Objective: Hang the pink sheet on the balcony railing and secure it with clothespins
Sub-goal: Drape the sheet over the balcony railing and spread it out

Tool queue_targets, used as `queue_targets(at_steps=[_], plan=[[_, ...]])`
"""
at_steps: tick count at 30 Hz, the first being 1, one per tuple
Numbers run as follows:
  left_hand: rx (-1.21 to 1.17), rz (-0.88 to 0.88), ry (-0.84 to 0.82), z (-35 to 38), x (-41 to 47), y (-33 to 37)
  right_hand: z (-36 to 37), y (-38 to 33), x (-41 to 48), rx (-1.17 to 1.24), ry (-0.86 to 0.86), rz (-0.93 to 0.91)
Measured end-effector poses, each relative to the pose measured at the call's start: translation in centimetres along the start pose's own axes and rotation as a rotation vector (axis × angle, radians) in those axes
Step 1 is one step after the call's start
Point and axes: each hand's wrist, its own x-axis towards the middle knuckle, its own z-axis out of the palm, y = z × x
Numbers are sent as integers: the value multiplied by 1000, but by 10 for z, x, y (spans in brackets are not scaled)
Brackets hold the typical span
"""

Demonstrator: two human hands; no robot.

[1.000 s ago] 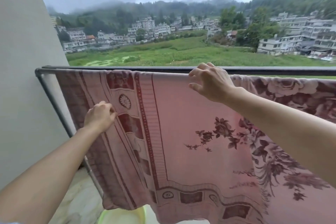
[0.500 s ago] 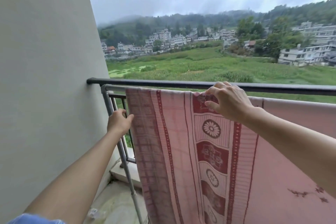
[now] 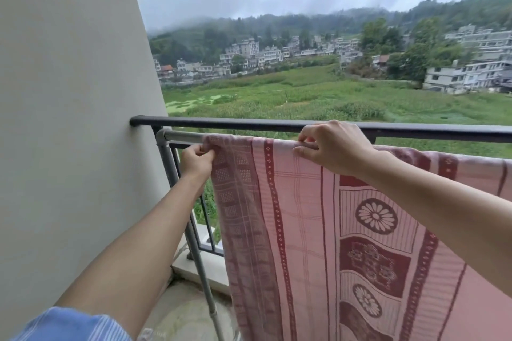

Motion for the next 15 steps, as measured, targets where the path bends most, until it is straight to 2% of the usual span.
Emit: queue_targets(at_steps=[4, 9, 13, 15], plan=[[-31, 143, 130, -35, 24, -4, 8, -13, 14, 12, -11, 30], [-2, 141, 314, -101, 86, -17, 19, -40, 30, -17, 35, 105], [-16, 74, 246, -133, 114, -38, 36, -77, 47, -31, 126, 170], [-137, 0, 132, -139, 122, -35, 42, -93, 55, -55, 171, 234]])
